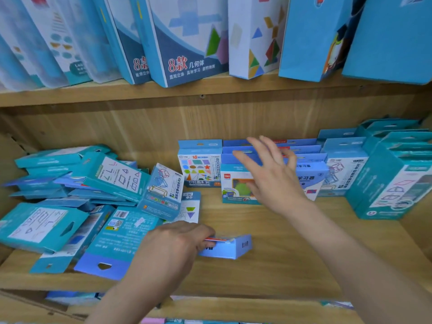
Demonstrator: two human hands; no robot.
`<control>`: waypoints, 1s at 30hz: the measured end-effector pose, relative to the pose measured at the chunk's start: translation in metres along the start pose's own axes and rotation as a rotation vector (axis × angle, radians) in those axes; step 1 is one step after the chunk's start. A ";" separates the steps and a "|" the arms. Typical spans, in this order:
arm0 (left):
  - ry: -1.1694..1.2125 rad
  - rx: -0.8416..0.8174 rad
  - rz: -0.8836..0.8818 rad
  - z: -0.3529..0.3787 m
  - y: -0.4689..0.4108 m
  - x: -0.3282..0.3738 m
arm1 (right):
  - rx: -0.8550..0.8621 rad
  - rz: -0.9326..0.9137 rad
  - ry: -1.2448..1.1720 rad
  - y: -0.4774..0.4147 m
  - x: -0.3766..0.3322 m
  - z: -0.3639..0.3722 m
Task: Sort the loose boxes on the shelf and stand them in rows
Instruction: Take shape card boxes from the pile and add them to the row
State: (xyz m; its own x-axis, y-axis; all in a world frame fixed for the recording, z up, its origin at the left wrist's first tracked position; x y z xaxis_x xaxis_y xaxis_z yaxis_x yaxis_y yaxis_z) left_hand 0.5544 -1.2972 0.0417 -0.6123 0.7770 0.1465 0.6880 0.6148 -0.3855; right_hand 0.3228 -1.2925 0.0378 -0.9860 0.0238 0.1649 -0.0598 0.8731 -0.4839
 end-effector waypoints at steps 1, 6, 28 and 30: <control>-0.019 -0.003 0.006 0.002 -0.002 0.001 | -0.033 -0.047 0.025 -0.003 -0.002 0.004; -0.091 -0.046 0.025 0.009 -0.011 0.002 | -0.137 -0.088 0.121 -0.005 0.005 0.022; 1.140 -0.199 -0.655 0.052 -0.011 -0.020 | 0.219 0.507 -1.484 0.080 -0.061 0.004; 1.133 -0.190 -0.648 0.053 -0.010 -0.022 | 0.239 0.524 -1.441 0.079 -0.062 0.005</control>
State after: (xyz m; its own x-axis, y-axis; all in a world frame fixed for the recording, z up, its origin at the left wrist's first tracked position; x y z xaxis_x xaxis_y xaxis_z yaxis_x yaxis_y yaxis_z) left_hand 0.5399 -1.3275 -0.0056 -0.2501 -0.0389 0.9674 0.4956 0.8532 0.1625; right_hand 0.3786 -1.2275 -0.0144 -0.2060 -0.3034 -0.9303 0.4433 0.8186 -0.3651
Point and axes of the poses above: each hand's wrist, its own y-axis away from the middle knuckle, its own z-axis out of the palm, x = y × z, the point moved 3 cm from there along -y, towards the middle knuckle, and after that the axes turned 12 degrees about -z, right-handed, at the moved point
